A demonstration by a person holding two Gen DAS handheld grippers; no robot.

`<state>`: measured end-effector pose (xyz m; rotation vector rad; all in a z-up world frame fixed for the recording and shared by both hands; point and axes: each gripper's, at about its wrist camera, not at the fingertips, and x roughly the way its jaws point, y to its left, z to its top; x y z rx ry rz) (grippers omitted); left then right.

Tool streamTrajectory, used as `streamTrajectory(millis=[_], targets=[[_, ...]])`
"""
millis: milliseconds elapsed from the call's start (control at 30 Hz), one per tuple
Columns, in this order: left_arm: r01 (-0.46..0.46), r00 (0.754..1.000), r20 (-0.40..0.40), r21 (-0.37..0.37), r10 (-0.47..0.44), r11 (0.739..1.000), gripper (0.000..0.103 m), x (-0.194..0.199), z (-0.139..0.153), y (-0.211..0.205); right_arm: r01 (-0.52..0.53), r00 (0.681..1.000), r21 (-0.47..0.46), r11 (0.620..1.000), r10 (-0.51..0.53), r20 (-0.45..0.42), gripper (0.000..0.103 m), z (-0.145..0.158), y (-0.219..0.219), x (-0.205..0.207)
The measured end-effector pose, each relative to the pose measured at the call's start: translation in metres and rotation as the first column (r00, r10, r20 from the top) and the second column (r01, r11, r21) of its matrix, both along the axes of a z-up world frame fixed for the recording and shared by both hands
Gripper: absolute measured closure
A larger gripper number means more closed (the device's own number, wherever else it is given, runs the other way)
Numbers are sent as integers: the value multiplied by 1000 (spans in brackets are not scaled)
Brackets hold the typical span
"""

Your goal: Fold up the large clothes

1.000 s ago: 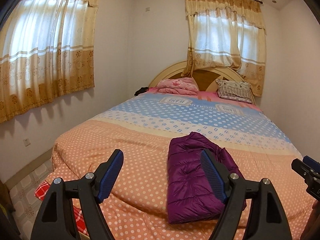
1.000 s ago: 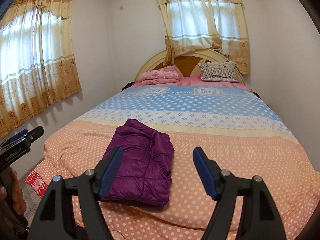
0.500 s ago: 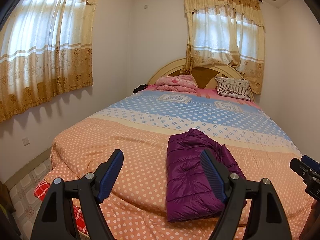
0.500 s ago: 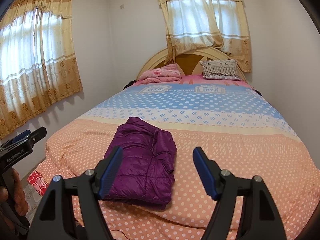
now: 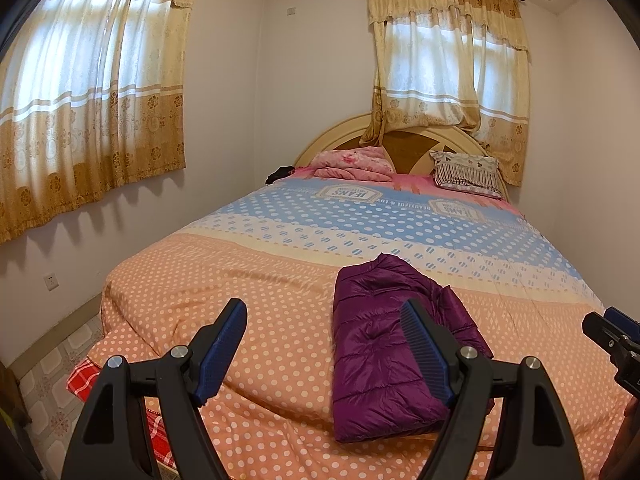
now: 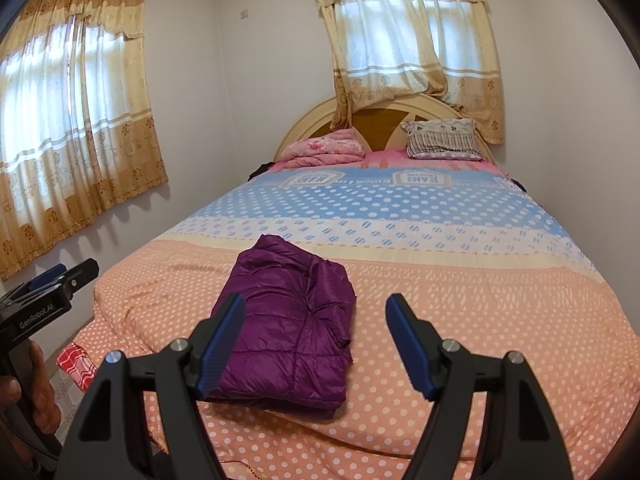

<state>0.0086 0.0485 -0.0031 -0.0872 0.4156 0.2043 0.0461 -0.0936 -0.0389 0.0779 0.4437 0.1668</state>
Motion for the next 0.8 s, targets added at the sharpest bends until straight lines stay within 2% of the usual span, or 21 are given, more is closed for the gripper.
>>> streamTrajectory(millis=[533,800], targets=[[5,1000,-11,2,-5,1000,23,2,-3,0,-2,1000,7,1000,2,0,28,1,1,-1],[21,999,-30,-26,-22,999,23,5,-5,4,1,1000,10,1000,-1,0,27,3,4,0]])
